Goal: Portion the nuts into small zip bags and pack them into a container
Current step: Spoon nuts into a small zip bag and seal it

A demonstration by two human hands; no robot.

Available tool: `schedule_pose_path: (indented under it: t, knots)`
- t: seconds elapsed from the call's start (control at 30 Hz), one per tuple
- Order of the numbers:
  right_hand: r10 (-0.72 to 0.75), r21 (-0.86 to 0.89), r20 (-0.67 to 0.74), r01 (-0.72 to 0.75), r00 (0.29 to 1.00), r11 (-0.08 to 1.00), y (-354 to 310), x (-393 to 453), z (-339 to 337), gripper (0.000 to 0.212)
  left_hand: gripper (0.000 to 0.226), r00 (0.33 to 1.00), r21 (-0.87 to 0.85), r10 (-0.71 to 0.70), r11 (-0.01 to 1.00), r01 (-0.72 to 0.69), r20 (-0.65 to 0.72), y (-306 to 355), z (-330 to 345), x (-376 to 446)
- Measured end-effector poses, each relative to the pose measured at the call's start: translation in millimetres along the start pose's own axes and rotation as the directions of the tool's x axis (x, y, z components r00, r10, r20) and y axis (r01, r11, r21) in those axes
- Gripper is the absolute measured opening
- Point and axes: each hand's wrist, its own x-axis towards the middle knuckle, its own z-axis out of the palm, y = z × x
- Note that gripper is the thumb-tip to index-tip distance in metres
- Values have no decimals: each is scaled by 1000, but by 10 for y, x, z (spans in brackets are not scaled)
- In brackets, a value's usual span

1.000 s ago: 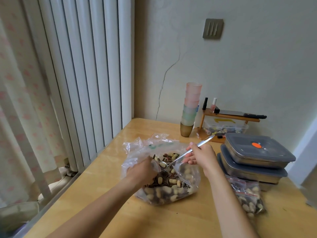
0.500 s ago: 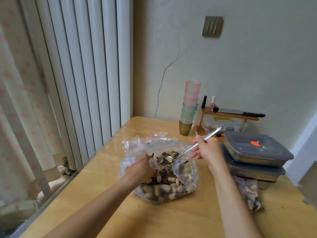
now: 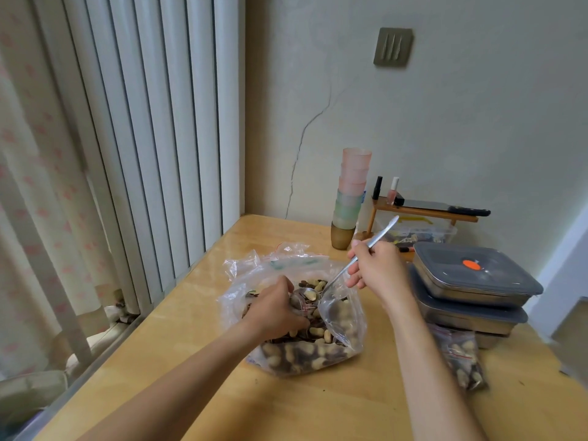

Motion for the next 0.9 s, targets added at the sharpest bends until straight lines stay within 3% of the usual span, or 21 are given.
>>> schedule_pose_path:
  t: [0.23,0.43,0.57,0.9]
  knots:
    - [-243,-161,11,242,970,957,-176,-66,-43,35,59,994,-36,77,996,-80,-73,32,-10,31]
    - [-459,-235,238,509,856,828,-437,-245,47,25,69,995,-57,84,995,-87,-53,1,30,32]
    - [-511,-240,309,586,802,774,-465,-267,149,20,71,997,-88,64,994,-67,-38,-27,22,32]
    - [-666,-318,136,669,734,672,-410,-232,219,23,74,999,-185,1,983,-8,-39,-115,44,12]
